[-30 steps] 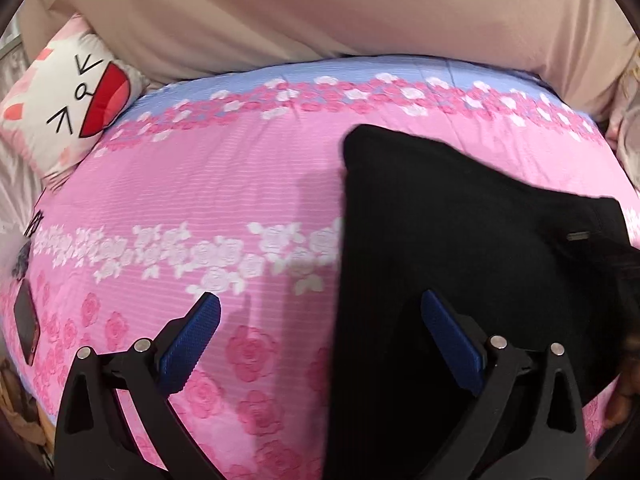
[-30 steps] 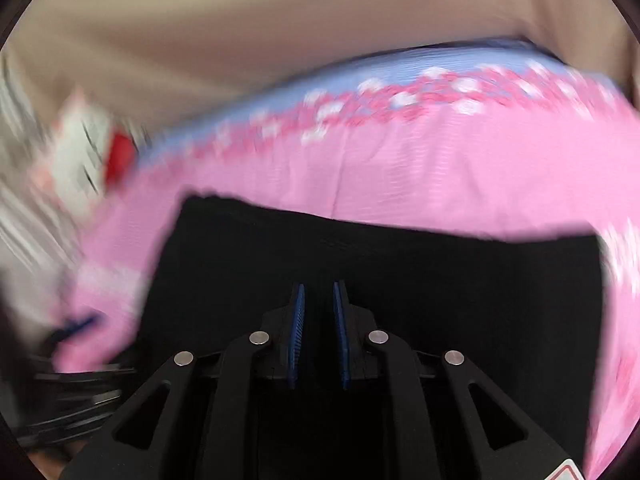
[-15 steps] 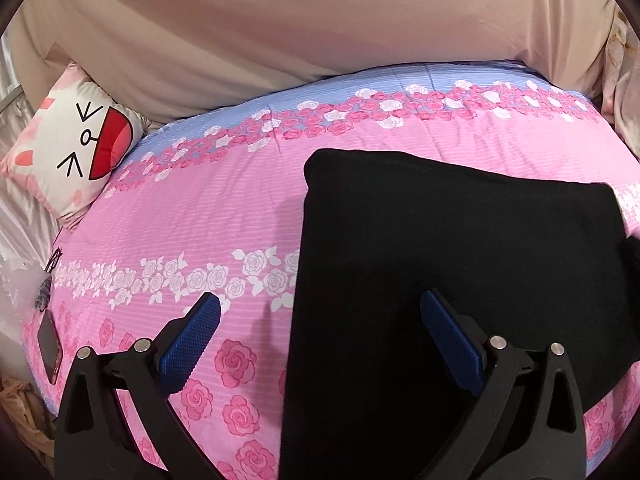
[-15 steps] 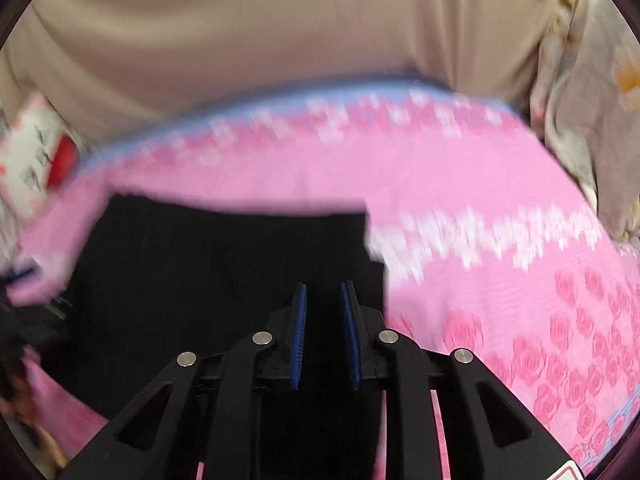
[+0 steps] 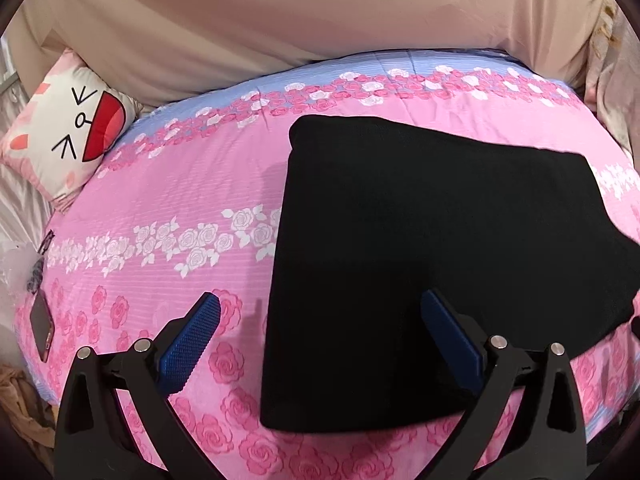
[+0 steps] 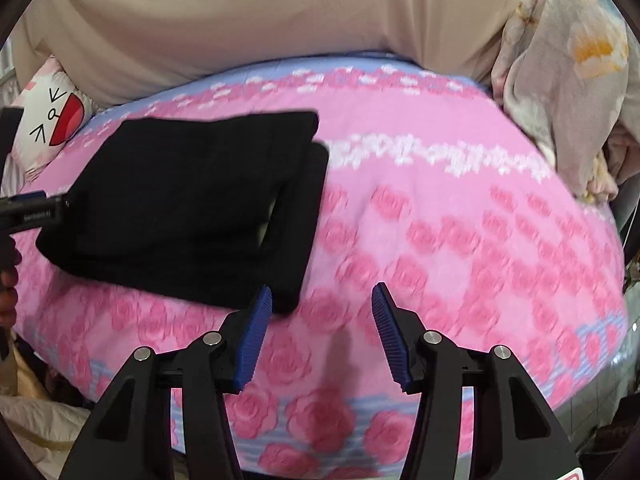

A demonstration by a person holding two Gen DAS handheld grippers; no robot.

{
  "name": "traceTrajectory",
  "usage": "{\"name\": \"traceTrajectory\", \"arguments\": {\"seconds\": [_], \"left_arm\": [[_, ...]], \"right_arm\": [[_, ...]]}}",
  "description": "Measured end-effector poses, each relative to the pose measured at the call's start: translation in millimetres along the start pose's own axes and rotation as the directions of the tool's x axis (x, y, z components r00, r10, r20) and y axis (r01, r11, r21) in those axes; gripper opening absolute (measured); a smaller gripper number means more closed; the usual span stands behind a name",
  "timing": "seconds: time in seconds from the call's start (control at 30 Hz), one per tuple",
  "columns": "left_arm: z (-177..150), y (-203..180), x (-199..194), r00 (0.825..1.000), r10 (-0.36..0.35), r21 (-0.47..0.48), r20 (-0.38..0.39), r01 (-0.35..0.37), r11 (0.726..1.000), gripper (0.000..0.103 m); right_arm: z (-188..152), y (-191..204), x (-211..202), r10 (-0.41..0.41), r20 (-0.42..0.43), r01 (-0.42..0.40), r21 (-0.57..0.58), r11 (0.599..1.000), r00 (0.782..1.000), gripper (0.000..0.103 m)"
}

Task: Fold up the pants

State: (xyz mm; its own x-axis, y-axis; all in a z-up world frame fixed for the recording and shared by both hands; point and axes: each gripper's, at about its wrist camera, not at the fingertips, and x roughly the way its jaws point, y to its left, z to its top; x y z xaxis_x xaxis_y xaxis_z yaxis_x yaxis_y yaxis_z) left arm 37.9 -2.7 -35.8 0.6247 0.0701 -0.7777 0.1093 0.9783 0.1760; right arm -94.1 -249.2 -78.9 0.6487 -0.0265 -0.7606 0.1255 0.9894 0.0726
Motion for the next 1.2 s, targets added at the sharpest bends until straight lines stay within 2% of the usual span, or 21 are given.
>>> {"name": "traceTrajectory", "arguments": {"seconds": [0.07,0.17,0.2,0.27,0.3,0.37,0.4,0.5,0.6,0.67,0.77,0.83,0.87,0.9,0.97,1.0,1.03,1.1,1.2], "left_arm": [[-3.3,-4.6,-4.1,1.000,0.001,0.014,0.004,-0.002,1.000,0.098],[-7.0,-10.5,-5.9,1.000,-0.005,0.027,0.001,0.005,1.000,0.098],[-8.6,-11.7,-5.6,1.000,-0.004,0.034,-0.002,0.004,0.999,0.098],[-11.7,-13.9,-5.3,1.000,0.004,0.049,-0.005,-0.004,0.999,0.098],[-13.1,-13.9,-5.6,1.000,0.006,0.052,0.001,-0.006,0.999,0.098],[-16.5,-13.9,-3.7,1.000,-0.011,0.054,0.004,0.011,0.999,0.098],[-17.8,-13.9,-2.2,1.000,-0.015,0.052,0.003,0.015,0.999,0.098],[-17.6,-14.2,-2.1,1.000,-0.010,0.039,-0.004,0.010,0.999,0.098],[-14.5,-13.9,-5.3,1.000,-0.014,0.035,-0.008,0.015,0.999,0.098],[-13.7,-14.1,-4.6,1.000,-0.016,0.032,-0.012,0.016,0.999,0.098],[-14.0,-13.7,-2.1,0.999,-0.030,0.015,-0.021,0.030,0.999,0.098],[-14.1,-13.2,-1.6,0.999,-0.033,0.007,-0.024,0.033,0.999,0.098],[-14.0,-13.2,-1.7,0.999,-0.033,0.006,-0.024,0.033,0.999,0.098],[-13.9,-12.9,-1.8,0.999,-0.035,0.007,-0.025,0.035,0.999,0.098],[-14.2,-12.7,-2.0,0.999,-0.036,0.007,-0.024,0.036,0.999,0.098],[-14.0,-12.8,-2.1,0.999,-0.037,0.007,-0.024,0.038,0.999,0.098],[-14.3,-12.8,-2.6,0.999,-0.041,0.008,-0.023,0.041,0.999,0.098],[-14.9,-13.1,-2.6,0.998,-0.049,0.010,-0.026,0.049,0.999,0.098],[-15.5,-13.4,-2.3,0.998,-0.050,0.009,-0.025,0.050,0.999,0.098]], "right_arm": [[-4.0,6.5,6.6,0.025,-0.004,-0.025,0.001,1.000,1.000,0.051],[0.5,16.8,20.9,-0.020,0.013,0.020,-0.031,0.999,1.000,0.049],[5.6,12.2,18.7,-0.025,0.036,0.025,-0.005,1.000,0.999,0.045],[13.4,-6.2,9.7,-0.047,0.075,0.041,0.067,0.997,0.996,0.044],[14.7,-14.5,9.7,-0.030,0.073,0.024,0.094,0.995,0.997,0.045],[10.5,-27.2,23.5,-0.022,0.016,0.020,0.128,0.992,1.000,0.047],[6.8,-28.0,27.7,-0.019,0.011,0.017,0.137,0.990,1.000,0.050],[8.5,-18.2,15.2,-0.031,0.012,0.030,0.113,0.993,0.999,0.051],[15.9,-13.2,-12.1,-0.020,0.057,0.014,0.106,0.994,0.998,0.052],[26.8,-10.5,-34.1,-0.014,0.122,0.000,0.109,0.994,0.992,0.053],[41.3,4.6,-48.4,0.067,0.189,-0.087,0.097,0.991,0.980,0.053],[46.3,18.1,-45.8,0.106,0.194,-0.122,0.072,0.990,0.975,0.044],[48.4,26.1,-40.0,0.116,0.183,-0.127,0.052,0.991,0.976,0.030],[49.8,35.7,-28.3,0.109,0.158,-0.114,0.024,0.993,0.981,0.025],[46.5,40.0,-3.2,0.053,0.105,-0.055,0.014,0.998,0.993,0.025],[42.7,36.3,14.6,0.022,0.060,-0.023,0.020,1.000,0.998,0.021],[37.9,30.1,25.0,0.021,0.057,-0.023,0.034,0.999,0.998,0.021],[37.9,25.7,22.8,0.036,0.065,-0.039,0.054,0.998,0.997,0.021],[39.0,29.7,17.2,0.012,0.054,-0.015,0.050,0.999,0.998,0.021]]}}
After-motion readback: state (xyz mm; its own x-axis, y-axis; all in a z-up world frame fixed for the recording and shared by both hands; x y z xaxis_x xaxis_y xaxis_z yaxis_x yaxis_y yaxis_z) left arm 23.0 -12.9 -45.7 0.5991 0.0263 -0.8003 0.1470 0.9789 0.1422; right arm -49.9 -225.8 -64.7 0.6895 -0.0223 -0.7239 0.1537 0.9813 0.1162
